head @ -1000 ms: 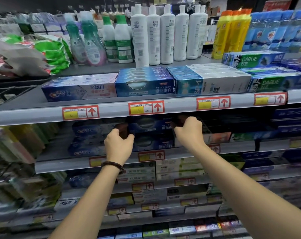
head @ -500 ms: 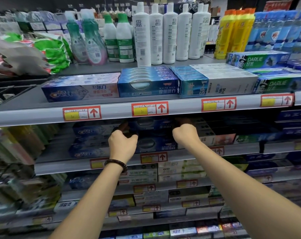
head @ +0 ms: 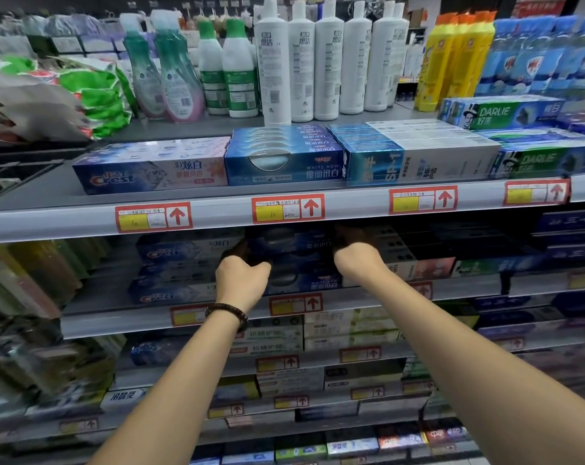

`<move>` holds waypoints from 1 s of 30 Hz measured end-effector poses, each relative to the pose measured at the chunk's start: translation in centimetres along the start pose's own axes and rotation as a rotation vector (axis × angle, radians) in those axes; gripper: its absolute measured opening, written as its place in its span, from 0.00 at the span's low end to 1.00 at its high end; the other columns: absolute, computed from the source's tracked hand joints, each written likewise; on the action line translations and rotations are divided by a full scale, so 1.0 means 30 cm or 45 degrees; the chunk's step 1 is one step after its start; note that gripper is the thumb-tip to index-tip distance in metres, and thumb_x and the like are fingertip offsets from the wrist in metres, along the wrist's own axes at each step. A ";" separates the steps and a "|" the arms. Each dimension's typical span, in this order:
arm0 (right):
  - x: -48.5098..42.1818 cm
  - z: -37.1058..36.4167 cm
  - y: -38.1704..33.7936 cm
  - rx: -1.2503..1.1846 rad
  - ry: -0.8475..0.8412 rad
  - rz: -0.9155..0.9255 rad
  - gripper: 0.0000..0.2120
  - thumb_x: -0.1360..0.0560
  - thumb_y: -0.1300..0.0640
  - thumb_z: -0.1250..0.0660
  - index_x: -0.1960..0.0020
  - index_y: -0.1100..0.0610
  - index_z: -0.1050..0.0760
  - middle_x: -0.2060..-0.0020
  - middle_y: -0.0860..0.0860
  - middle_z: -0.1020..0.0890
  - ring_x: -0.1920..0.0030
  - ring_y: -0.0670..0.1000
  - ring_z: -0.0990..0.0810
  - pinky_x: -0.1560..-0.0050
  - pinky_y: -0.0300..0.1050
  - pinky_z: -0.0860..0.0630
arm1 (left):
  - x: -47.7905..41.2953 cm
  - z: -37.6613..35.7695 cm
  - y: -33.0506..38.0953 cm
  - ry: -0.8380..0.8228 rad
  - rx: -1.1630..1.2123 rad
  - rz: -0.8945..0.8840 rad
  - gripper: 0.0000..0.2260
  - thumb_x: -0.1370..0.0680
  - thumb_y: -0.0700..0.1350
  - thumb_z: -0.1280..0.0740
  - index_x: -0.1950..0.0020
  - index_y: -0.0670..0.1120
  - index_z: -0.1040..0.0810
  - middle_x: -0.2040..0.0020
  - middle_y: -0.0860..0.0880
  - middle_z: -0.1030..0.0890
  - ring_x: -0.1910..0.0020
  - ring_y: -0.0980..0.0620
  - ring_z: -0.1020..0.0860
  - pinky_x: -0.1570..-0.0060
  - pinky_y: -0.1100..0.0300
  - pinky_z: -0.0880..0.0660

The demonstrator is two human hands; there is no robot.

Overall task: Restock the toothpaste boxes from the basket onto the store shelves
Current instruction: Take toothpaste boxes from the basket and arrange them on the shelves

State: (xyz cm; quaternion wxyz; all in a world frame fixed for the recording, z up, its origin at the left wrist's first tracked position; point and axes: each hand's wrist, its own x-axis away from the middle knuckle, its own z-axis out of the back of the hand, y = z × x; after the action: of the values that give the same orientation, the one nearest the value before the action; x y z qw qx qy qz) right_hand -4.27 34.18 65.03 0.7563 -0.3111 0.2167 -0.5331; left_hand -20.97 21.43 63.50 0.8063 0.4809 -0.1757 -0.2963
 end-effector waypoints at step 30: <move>-0.045 -0.050 0.033 0.083 -0.060 0.095 0.38 0.22 0.63 0.36 0.19 0.36 0.37 0.24 0.59 0.29 0.28 0.66 0.28 0.29 0.63 0.25 | -0.079 -0.008 0.002 -0.169 -0.390 -0.372 0.32 0.25 0.35 0.34 0.21 0.52 0.30 0.51 0.43 0.19 0.57 0.44 0.21 0.59 0.57 0.24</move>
State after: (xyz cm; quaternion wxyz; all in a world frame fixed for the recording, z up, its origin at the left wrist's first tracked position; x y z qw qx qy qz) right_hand -5.05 35.33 63.25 0.7903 -0.2904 0.1927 -0.5040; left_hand -22.63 23.14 63.45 0.8050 0.3525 -0.1098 -0.4643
